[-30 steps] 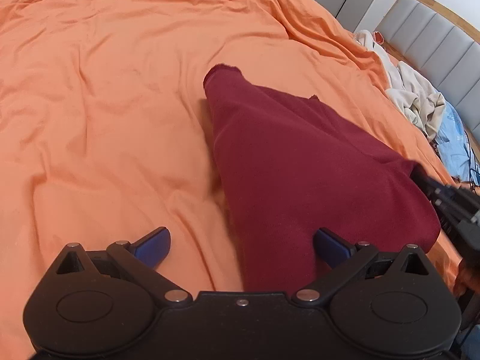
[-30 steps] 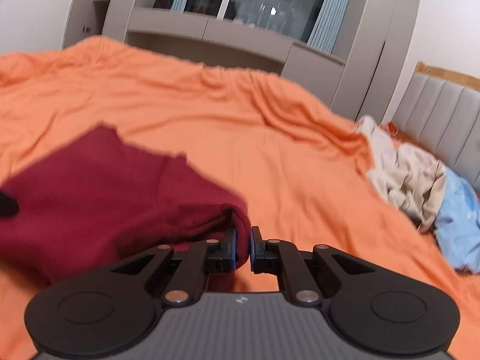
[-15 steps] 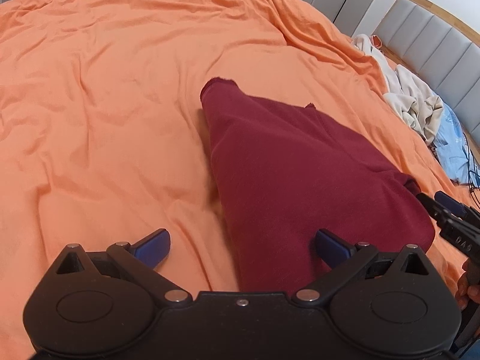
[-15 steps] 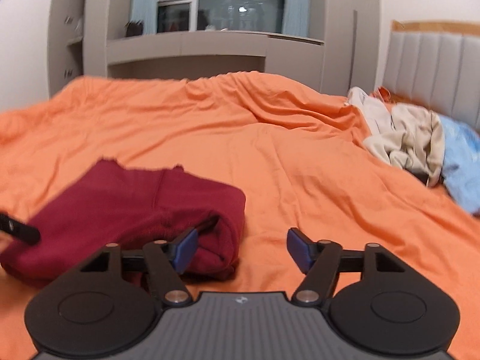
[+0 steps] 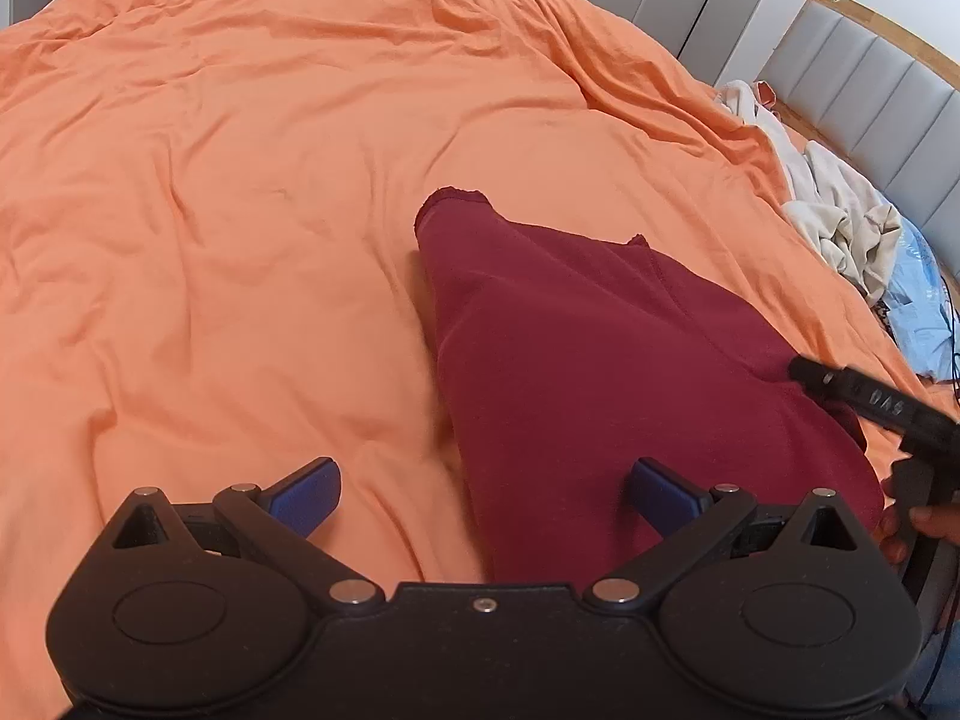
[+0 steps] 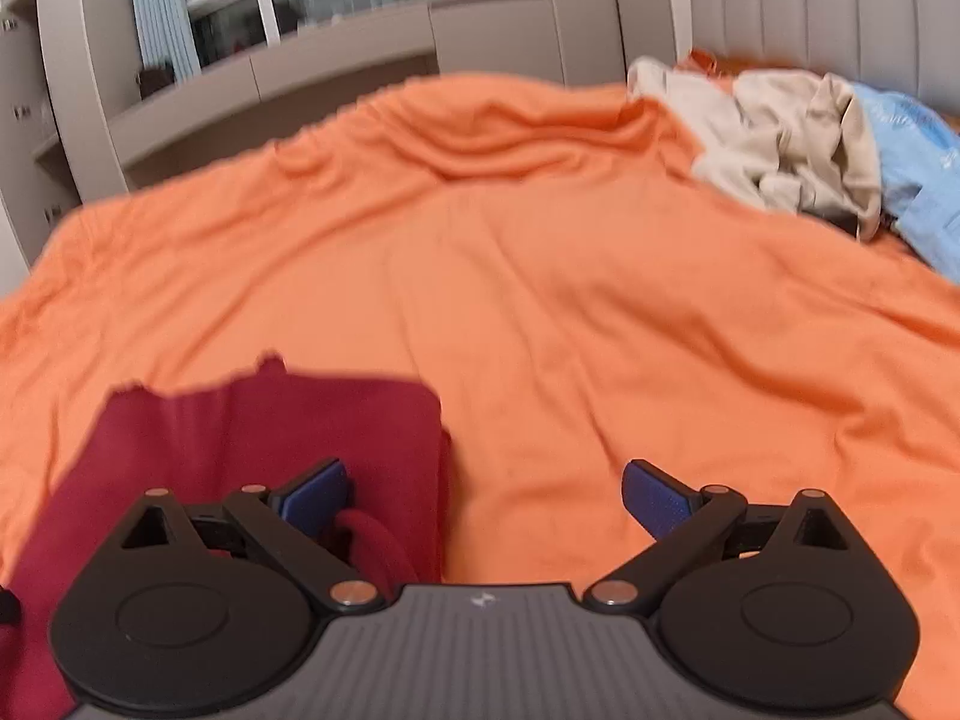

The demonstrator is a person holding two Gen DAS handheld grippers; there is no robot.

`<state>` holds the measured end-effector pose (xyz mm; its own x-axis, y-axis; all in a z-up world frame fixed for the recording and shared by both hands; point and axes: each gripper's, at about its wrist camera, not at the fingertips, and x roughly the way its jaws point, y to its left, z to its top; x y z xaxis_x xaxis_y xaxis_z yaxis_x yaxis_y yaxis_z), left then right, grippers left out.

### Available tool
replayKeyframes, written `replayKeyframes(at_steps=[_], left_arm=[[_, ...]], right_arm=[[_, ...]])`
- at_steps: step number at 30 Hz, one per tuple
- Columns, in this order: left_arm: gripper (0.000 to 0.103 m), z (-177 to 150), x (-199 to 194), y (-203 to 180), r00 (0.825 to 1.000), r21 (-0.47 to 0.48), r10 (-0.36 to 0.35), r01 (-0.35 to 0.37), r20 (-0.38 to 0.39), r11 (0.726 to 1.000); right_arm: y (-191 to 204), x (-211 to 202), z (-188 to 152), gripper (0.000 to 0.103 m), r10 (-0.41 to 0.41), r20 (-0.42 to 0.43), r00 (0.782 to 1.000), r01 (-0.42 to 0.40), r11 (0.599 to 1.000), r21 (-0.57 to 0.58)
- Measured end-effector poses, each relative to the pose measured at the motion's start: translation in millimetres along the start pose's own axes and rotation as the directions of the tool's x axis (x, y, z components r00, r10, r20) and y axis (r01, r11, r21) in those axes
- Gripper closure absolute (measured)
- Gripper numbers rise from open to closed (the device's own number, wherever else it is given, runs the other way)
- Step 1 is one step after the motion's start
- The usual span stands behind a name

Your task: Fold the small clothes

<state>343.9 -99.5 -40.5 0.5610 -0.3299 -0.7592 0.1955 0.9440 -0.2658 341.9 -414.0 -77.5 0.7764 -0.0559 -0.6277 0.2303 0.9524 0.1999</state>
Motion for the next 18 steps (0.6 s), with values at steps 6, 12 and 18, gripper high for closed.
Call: replayKeyframes(at_steps=[6, 12, 18], left_arm=[[0.001, 3.5, 2.9, 6.3, 1.0, -0.002, -0.014, 0.014, -0.009, 1.0], [0.001, 10.2, 5.1, 12.4, 0.999, -0.039, -0.042, 0.042, -0.002, 0.998], [0.001, 18.8, 15.7, 12.5, 0.996, -0.034, -0.08, 0.079, -0.037, 0.996]], right_arm=[[-0.1, -16.6, -20.3, 0.0, -0.004, -0.008, 1.0, 0.003, 0.999, -0.042], [-6.6, -23.8, -30.2, 0.0, 0.011, -0.009, 1.0, -0.011, 1.0, -0.02], [-12.4, -28.0, -33.0, 0.0, 0.042, 0.019, 0.999, -0.042, 0.999, 0.016]])
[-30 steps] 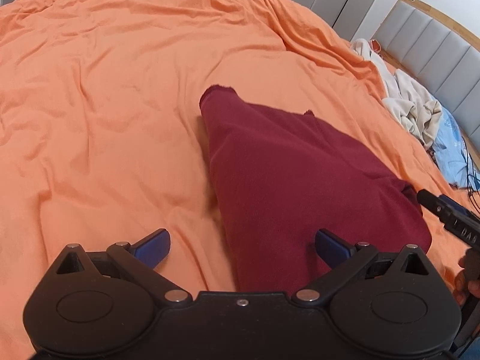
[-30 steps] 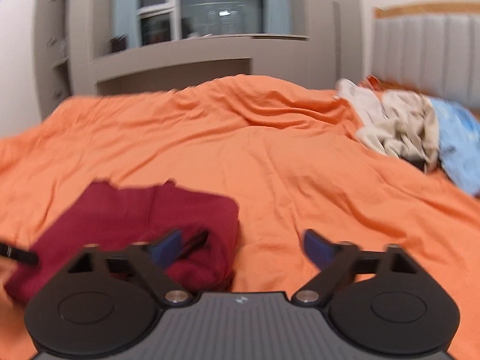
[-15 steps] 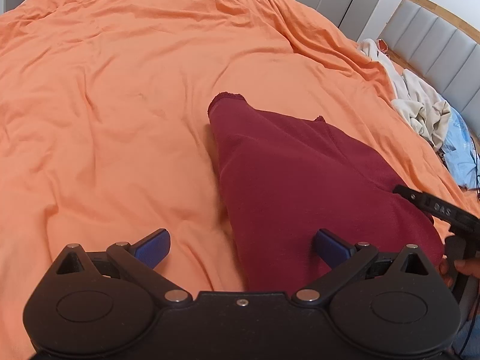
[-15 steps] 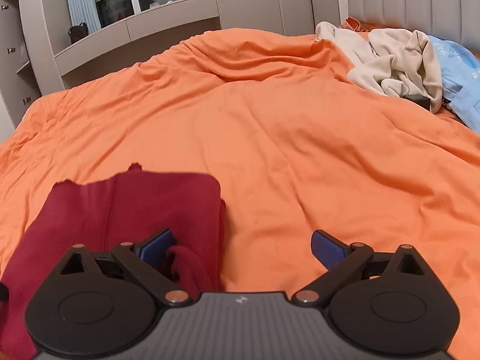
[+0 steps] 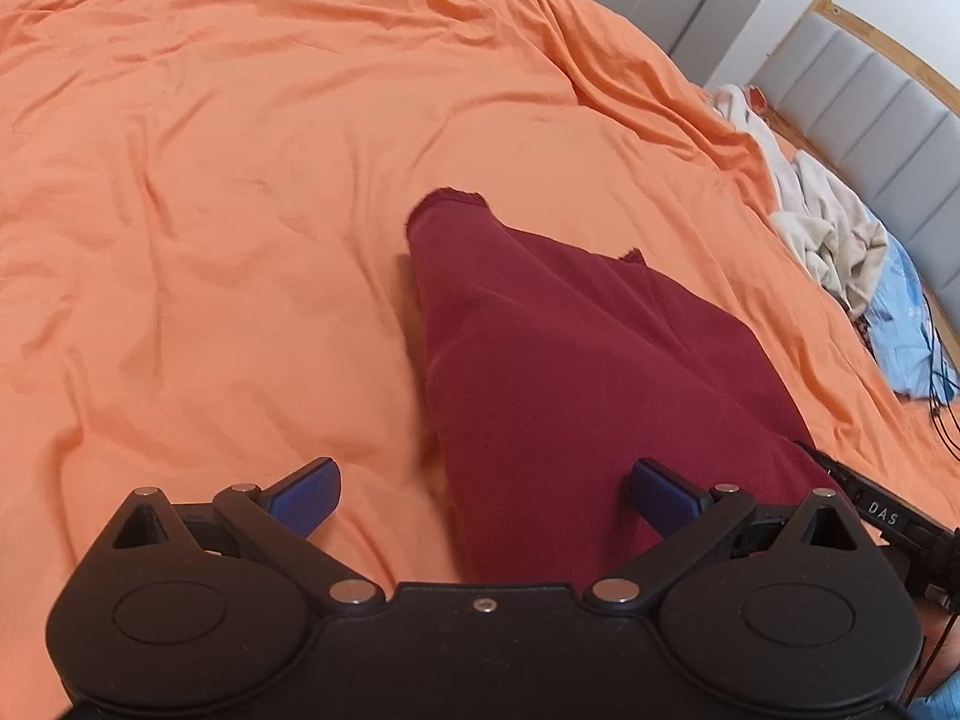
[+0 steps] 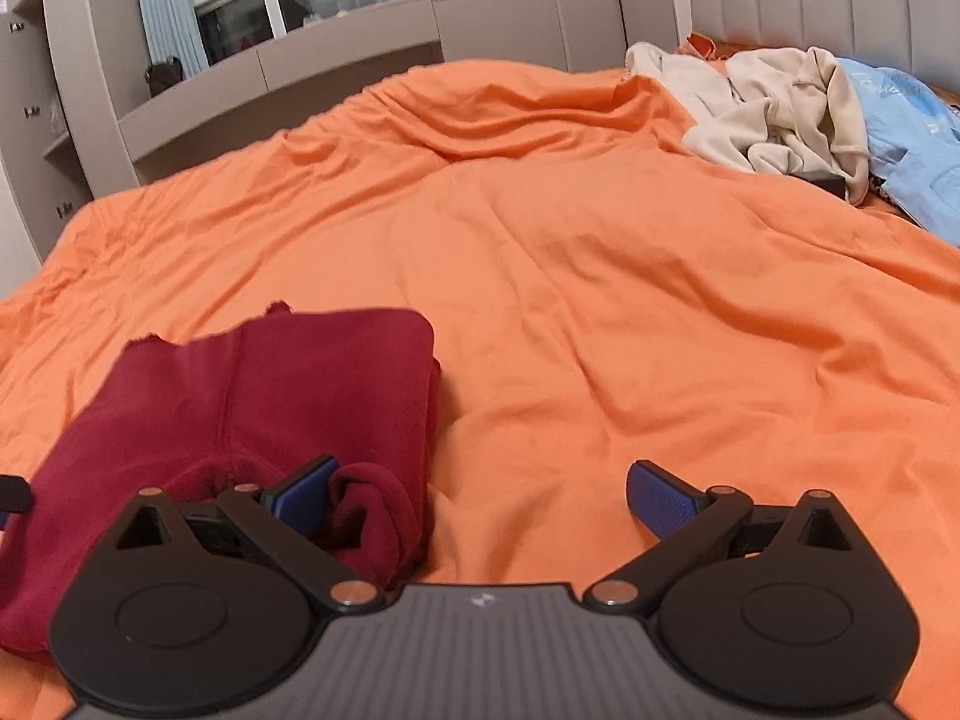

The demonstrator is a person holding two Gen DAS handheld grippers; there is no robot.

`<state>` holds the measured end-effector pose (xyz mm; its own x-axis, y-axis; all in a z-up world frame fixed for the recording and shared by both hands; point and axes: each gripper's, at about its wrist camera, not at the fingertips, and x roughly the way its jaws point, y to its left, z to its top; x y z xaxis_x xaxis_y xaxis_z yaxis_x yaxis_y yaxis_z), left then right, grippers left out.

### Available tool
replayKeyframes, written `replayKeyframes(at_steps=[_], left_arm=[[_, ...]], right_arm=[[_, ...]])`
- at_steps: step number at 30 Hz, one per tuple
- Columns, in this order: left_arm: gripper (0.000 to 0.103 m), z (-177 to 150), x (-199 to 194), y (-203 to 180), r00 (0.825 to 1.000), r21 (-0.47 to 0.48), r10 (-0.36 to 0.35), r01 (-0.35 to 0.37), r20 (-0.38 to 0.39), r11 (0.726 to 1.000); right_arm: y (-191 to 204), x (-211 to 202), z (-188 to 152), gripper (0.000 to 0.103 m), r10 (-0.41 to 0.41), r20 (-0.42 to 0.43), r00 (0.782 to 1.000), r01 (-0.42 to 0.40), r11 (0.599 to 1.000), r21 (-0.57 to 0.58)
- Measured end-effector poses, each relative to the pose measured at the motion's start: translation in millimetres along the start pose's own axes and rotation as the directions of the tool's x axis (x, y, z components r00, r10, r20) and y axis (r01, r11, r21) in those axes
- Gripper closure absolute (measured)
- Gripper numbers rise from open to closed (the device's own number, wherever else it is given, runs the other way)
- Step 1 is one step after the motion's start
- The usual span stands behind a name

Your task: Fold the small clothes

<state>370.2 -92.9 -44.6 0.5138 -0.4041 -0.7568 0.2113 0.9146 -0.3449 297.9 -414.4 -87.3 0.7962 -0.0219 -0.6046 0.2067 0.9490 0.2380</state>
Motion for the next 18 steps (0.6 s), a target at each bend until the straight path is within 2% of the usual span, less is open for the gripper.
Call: replayKeyframes(at_steps=[5, 9, 10, 11, 13, 15, 17, 18], left_arm=[[0.0, 7.2, 12.9, 5.3, 0.998, 0.018, -0.058, 0.059, -0.033, 0.998], [0.0, 10.2, 23.3, 8.9, 0.995, 0.023, -0.091, 0.092, -0.051, 0.996], [0.0, 10.7, 25.3, 9.5, 0.994, 0.026, -0.099, 0.1, -0.048, 0.995], [0.0, 10.7, 26.9, 10.4, 0.993, 0.028, -0.108, 0.11, -0.043, 0.994], [0.0, 10.6, 29.1, 12.5, 0.992, 0.029, -0.123, 0.124, -0.022, 0.992], [0.0, 9.9, 29.6, 14.2, 0.991, 0.032, -0.132, 0.131, 0.005, 0.991], [0.0, 9.5, 30.7, 16.2, 0.989, 0.027, -0.142, 0.141, 0.031, 0.99], [0.0, 9.9, 31.7, 17.5, 0.988, 0.019, -0.148, 0.148, 0.039, 0.989]], right_arm=[[-5.0, -9.7, 11.4, 0.0, 0.114, 0.072, 0.991, -0.117, 0.993, 0.033], [-12.6, 10.1, 21.7, 0.001, 0.093, 0.044, 0.995, -0.097, 0.991, 0.089], [-15.0, 16.3, 22.5, 0.007, 0.102, 0.035, 0.994, -0.105, 0.989, 0.108], [-17.7, 22.7, 22.8, 0.02, 0.12, 0.027, 0.992, -0.123, 0.984, 0.13], [-18.8, 32.4, 19.7, 0.033, 0.161, 0.011, 0.987, -0.161, 0.974, 0.158], [-15.4, 36.3, 17.4, 0.047, 0.185, 0.004, 0.983, -0.184, 0.972, 0.147], [-9.5, 35.5, 16.8, 0.07, 0.216, 0.012, 0.976, -0.216, 0.97, 0.112], [-5.2, 34.4, 16.9, 0.075, 0.226, 0.018, 0.974, -0.226, 0.97, 0.084]])
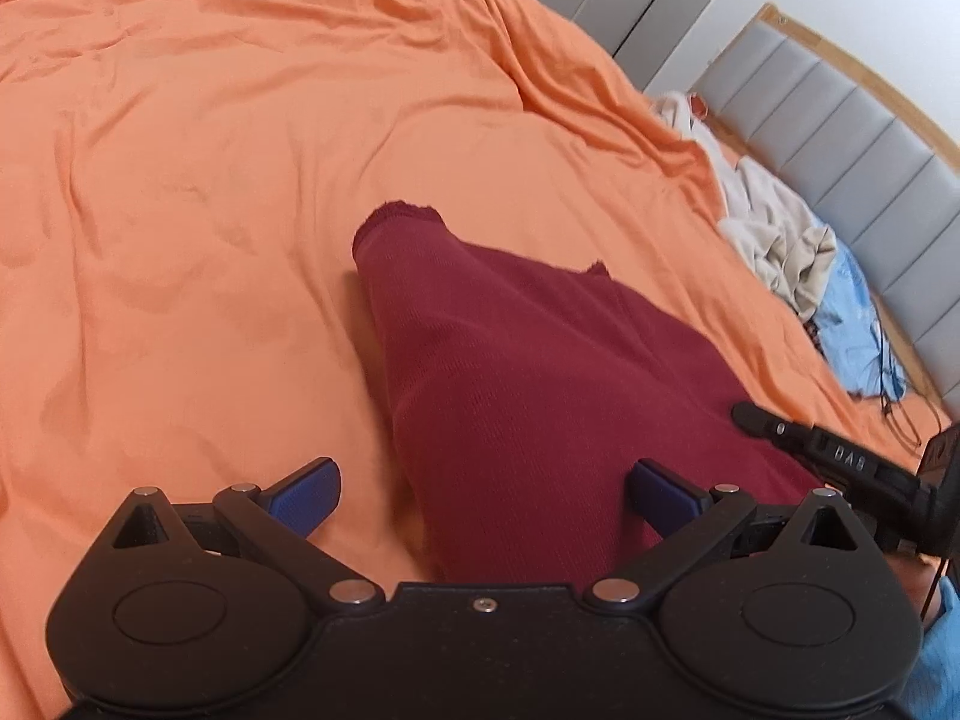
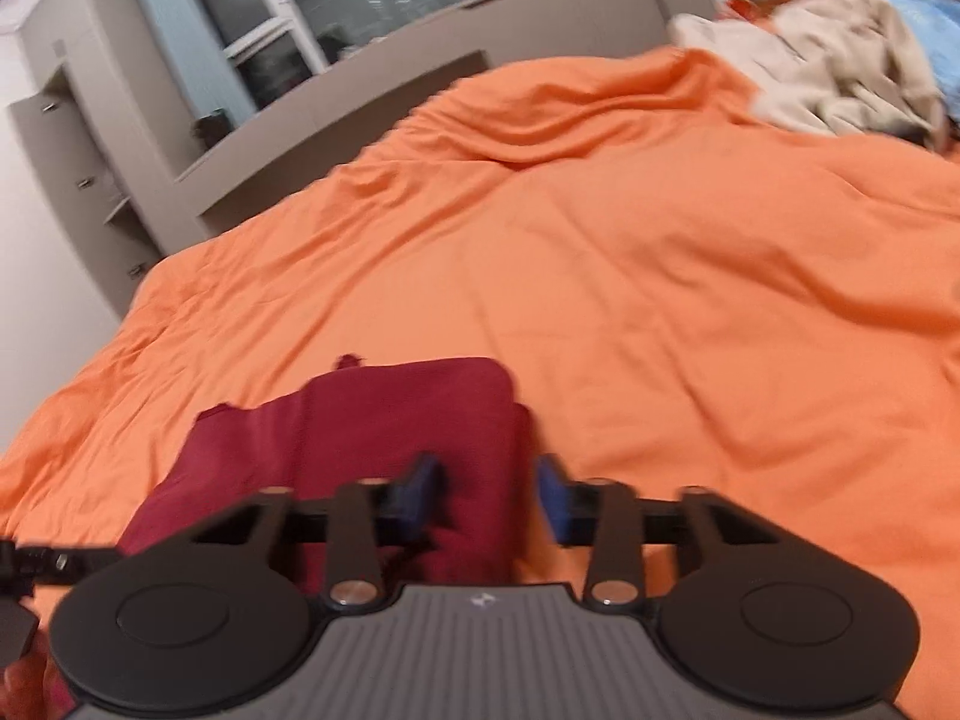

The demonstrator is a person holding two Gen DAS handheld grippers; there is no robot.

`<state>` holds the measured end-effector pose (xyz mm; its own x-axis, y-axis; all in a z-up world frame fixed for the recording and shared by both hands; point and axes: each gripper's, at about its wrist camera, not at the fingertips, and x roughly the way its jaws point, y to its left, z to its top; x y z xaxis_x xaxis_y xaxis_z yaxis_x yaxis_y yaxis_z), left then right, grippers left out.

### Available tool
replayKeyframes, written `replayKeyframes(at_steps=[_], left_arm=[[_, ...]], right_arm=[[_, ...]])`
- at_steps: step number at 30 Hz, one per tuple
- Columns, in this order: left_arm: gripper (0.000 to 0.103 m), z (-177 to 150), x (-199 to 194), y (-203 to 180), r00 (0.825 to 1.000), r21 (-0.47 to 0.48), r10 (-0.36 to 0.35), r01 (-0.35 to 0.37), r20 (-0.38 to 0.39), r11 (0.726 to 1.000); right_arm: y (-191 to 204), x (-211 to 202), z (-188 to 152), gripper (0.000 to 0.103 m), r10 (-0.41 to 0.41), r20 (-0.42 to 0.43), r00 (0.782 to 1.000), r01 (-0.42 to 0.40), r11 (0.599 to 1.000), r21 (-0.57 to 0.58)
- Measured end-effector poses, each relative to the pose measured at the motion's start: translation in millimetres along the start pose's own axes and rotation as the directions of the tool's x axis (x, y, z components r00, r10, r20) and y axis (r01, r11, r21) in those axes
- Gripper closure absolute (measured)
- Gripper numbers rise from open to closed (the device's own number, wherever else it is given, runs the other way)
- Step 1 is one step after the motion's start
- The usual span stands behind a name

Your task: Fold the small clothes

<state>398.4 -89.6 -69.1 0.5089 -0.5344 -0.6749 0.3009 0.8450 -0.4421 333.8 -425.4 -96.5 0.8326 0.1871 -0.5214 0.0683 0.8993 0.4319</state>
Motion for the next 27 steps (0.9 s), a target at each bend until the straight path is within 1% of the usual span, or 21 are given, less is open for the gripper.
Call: replayKeyframes(at_steps=[1, 3, 5, 6, 7, 8, 9, 10, 11, 12, 13, 14, 15, 16, 17, 18, 21, 25, 27], left_arm=[[0.0, 0.4, 1.3, 1.4, 1.0, -0.011, -0.008, 0.008, 0.005, 1.0], [0.0, 1.1, 4.7, 3.8, 1.0, -0.032, -0.021, 0.022, 0.003, 0.999], [0.0, 1.1, 6.9, 5.7, 0.999, -0.043, -0.034, 0.034, 0.0, 0.999], [0.0, 0.5, 8.1, 6.0, 0.999, -0.044, -0.034, 0.034, -0.002, 0.998], [0.0, 0.0, 9.3, 6.2, 0.999, -0.042, -0.033, 0.033, -0.005, 0.999], [0.0, -0.4, 10.4, 6.8, 0.999, -0.041, -0.031, 0.031, -0.008, 0.999], [0.0, -0.7, 11.4, 6.8, 0.999, -0.041, -0.03, 0.03, -0.011, 0.999], [0.0, -0.8, 11.9, 7.0, 0.999, -0.042, -0.031, 0.03, -0.011, 0.999], [0.0, -1.2, 11.9, 7.2, 0.999, -0.042, -0.031, 0.031, -0.011, 0.999], [0.0, -1.3, 12.0, 7.2, 0.999, -0.041, -0.031, 0.031, -0.01, 0.999], [0.0, -1.8, 11.9, 8.0, 0.999, -0.041, -0.032, 0.031, -0.01, 0.999], [0.0, -1.9, 11.9, 8.1, 0.999, -0.041, -0.033, 0.032, -0.01, 0.999], [0.0, -1.8, 12.0, 8.0, 0.999, -0.041, -0.033, 0.032, -0.01, 0.999], [0.0, -1.8, 11.9, 7.9, 0.999, -0.041, -0.032, 0.031, -0.011, 0.999], [0.0, -1.6, 12.5, 7.7, 0.999, -0.041, -0.031, 0.03, -0.011, 0.999], [0.0, -1.7, 12.8, 7.4, 1.0, -0.038, -0.028, 0.028, -0.012, 0.999], [0.0, -2.4, 12.9, 6.3, 1.0, -0.026, -0.02, 0.02, -0.008, 0.999], [0.0, -4.3, 13.1, 6.3, 1.0, -0.019, -0.019, 0.019, -0.002, 1.0], [0.0, -4.2, 14.5, 7.2, 1.0, -0.024, -0.025, 0.025, -0.003, 0.999]], right_arm=[[6.2, -0.1, -0.7, 0.077, -0.004, 0.006, 1.0, 0.005, 0.999, -0.033], [21.3, -0.7, -4.2, 0.078, -0.032, 0.018, 0.999, 0.034, 0.992, -0.119], [36.3, -0.7, -8.9, 0.078, -0.037, 0.026, 0.999, 0.041, 0.978, -0.204], [44.3, -0.5, -11.6, 0.076, -0.045, 0.03, 0.999, 0.051, 0.967, -0.249], [49.9, 0.6, -13.6, 0.068, -0.057, 0.033, 0.998, 0.064, 0.957, -0.282], [53.4, 2.2, -14.8, 0.064, -0.067, 0.035, 0.997, 0.075, 0.951, -0.299], [53.4, 2.4, -15.3, 0.064, -0.071, 0.036, 0.997, 0.079, 0.952, -0.297], [50.5, 2.5, -14.7, 0.059, -0.069, 0.033, 0.997, 0.075, 0.957, -0.279], [46.0, 2.2, -13.9, 0.047, -0.064, 0.031, 0.997, 0.07, 0.965, -0.253], [40.4, 2.1, -12.8, 0.04, -0.064, 0.029, 0.998, 0.069, 0.973, -0.221], [33.4, 1.9, -11.5, 0.03, -0.061, 0.028, 0.998, 0.065, 0.981, -0.185], [26.1, 1.8, -9.8, 0.027, -0.048, 0.026, 0.998, 0.052, 0.988, -0.148], [18.6, 1.5, -8.4, 0.025, -0.026, 0.021, 0.999, 0.028, 0.994, -0.107], [11.1, 1.9, -7.1, 0.02, -0.005, 0.016, 1.0, 0.006, 0.998, -0.066], [4.4, 3.2, -5.8, 0.013, 0.011, 0.009, 1.0, -0.011, 1.0, -0.028], [-2.8, 5.6, -4.8, 0.011, 0.03, -0.006, 1.0, -0.03, 0.999, 0.011], [-19.6, 12.5, -3.8, 0.009, 0.088, -0.036, 0.996, -0.083, 0.991, 0.106], [-29.7, 15.2, -2.4, 0.0, 0.165, -0.021, 0.986, -0.159, 0.975, 0.157], [-31.6, 19.8, -1.4, 0.0, 0.204, -0.025, 0.979, -0.197, 0.964, 0.178]])
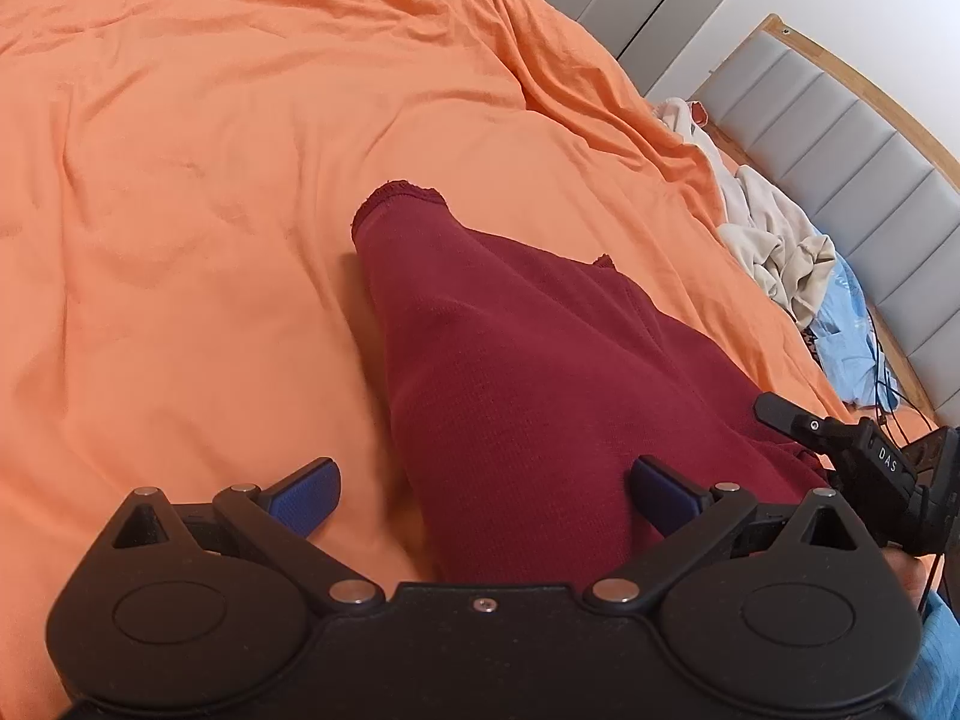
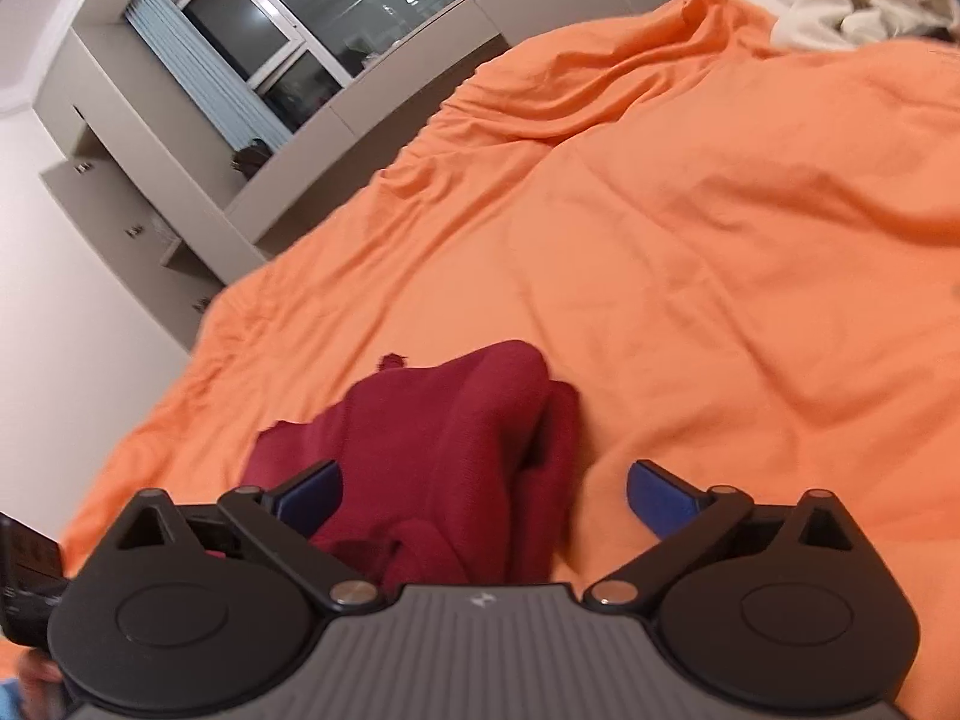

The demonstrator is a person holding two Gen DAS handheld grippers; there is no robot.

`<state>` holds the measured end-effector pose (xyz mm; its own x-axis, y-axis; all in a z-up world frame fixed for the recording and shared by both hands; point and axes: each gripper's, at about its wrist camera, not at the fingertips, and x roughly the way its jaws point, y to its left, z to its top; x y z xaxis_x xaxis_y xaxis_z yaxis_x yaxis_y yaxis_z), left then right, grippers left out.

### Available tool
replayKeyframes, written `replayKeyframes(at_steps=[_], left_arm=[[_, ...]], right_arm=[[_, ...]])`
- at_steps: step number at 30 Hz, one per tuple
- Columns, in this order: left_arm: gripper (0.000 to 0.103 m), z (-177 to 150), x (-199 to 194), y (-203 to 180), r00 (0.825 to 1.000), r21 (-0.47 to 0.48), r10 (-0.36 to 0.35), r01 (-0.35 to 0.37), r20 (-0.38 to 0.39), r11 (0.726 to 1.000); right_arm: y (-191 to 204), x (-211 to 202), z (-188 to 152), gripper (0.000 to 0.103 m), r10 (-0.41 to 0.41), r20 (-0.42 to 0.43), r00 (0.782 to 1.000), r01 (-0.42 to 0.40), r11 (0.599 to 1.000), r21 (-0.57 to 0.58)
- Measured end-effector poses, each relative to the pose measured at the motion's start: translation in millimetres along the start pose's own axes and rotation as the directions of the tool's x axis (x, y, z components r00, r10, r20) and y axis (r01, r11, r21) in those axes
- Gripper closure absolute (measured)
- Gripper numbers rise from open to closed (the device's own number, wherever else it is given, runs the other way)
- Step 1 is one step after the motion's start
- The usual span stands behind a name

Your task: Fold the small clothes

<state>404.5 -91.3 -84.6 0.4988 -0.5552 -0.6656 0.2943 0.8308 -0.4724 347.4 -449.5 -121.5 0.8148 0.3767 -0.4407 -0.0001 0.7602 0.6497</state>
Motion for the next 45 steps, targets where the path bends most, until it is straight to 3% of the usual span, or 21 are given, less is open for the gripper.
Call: replayKeyframes(at_steps=[6, 9, 12, 13, 16, 18, 19, 20, 22, 23, 26, 29, 32, 37, 45], left_arm=[[0.0, -1.7, 2.1, 4.6, 1.0, -0.016, -0.013, 0.013, -0.009, 1.0], [0.0, -2.3, 5.4, 7.8, 1.0, -0.031, -0.026, 0.025, -0.015, 0.999], [0.0, -3.5, 7.7, 10.6, 0.999, -0.043, -0.04, 0.04, -0.016, 0.998], [0.0, -3.9, 8.2, 11.3, 0.999, -0.046, -0.046, 0.046, -0.014, 0.998], [0.001, -3.8, 8.4, 13.4, 0.998, -0.05, -0.061, 0.06, -0.009, 0.997], [0.012, -3.9, 6.4, 14.1, 0.996, -0.05, -0.088, 0.088, -0.001, 0.995], [0.024, -3.7, 5.6, 13.6, 0.993, -0.053, -0.117, 0.117, 0.003, 0.992], [0.025, -3.1, 6.0, 13.0, 0.991, -0.063, -0.137, 0.137, 0.0, 0.989], [0.031, -0.5, 6.7, 10.3, 0.992, -0.07, -0.123, 0.122, -0.007, 0.99], [0.042, 1.1, 6.2, 8.8, 0.993, -0.071, -0.12, 0.119, -0.011, 0.99], [0.058, 9.7, 1.0, 2.1, 0.995, -0.07, -0.1, 0.098, -0.022, 0.993], [0.067, 21.7, -6.1, -4.7, 0.996, -0.068, -0.086, 0.084, -0.027, 0.994], [0.069, 33.4, -17.8, -12.9, 0.996, -0.026, -0.087, 0.087, -0.001, 0.996], [0.069, 57.1, -50.6, -8.5, 0.995, 0.04, -0.03, 0.026, 0.09, 0.999], [0.069, 81.9, -71.9, 32.7, 0.979, 0.056, 0.108, -0.119, 0.173, 0.991]], right_arm=[[-1.6, 13.8, 0.4, 0.0, 0.0, -0.026, 1.0, 0.001, 1.0, 0.02], [-5.1, 11.7, -0.8, 0.01, -0.01, -0.013, 1.0, 0.01, 0.999, 0.045], [-9.1, 10.7, -1.9, 0.03, -0.018, -0.006, 1.0, 0.018, 0.997, 0.07], [-9.8, 10.4, -2.1, 0.046, -0.016, -0.004, 1.0, 0.016, 0.997, 0.074], [-8.4, 11.5, -3.5, 0.057, -0.003, -0.013, 1.0, 0.004, 0.997, 0.073], [-4.1, 10.9, -4.2, 0.064, -0.009, -0.01, 1.0, 0.01, 0.999, 0.047], [0.4, 10.4, -4.5, 0.069, -0.021, -0.006, 1.0, 0.021, 1.0, 0.022], [7.0, 9.4, -5.4, 0.076, -0.031, -0.004, 1.0, 0.031, 0.999, -0.009], [22.9, 8.1, -5.8, 0.081, -0.058, 0.007, 0.998, 0.058, 0.995, -0.085], [31.7, 6.8, -6.2, 0.083, -0.069, 0.02, 0.997, 0.071, 0.99, -0.124], [54.1, -1.6, -5.9, 0.084, -0.061, 0.069, 0.996, 0.073, 0.979, -0.189], [75.8, -8.6, -2.5, 0.085, -0.029, 0.106, 0.994, 0.05, 0.978, -0.204], [100.6, -8.8, 2.8, 0.085, -0.004, 0.14, 0.99, 0.037, 0.971, -0.236], [137.1, 7.3, 14.4, 0.085, 0.047, 0.175, 0.984, 0.005, 0.958, -0.286], [169.6, 87.0, 14.1, 0.085, 0.066, 0.12, 0.991, -0.028, 0.957, -0.289]])
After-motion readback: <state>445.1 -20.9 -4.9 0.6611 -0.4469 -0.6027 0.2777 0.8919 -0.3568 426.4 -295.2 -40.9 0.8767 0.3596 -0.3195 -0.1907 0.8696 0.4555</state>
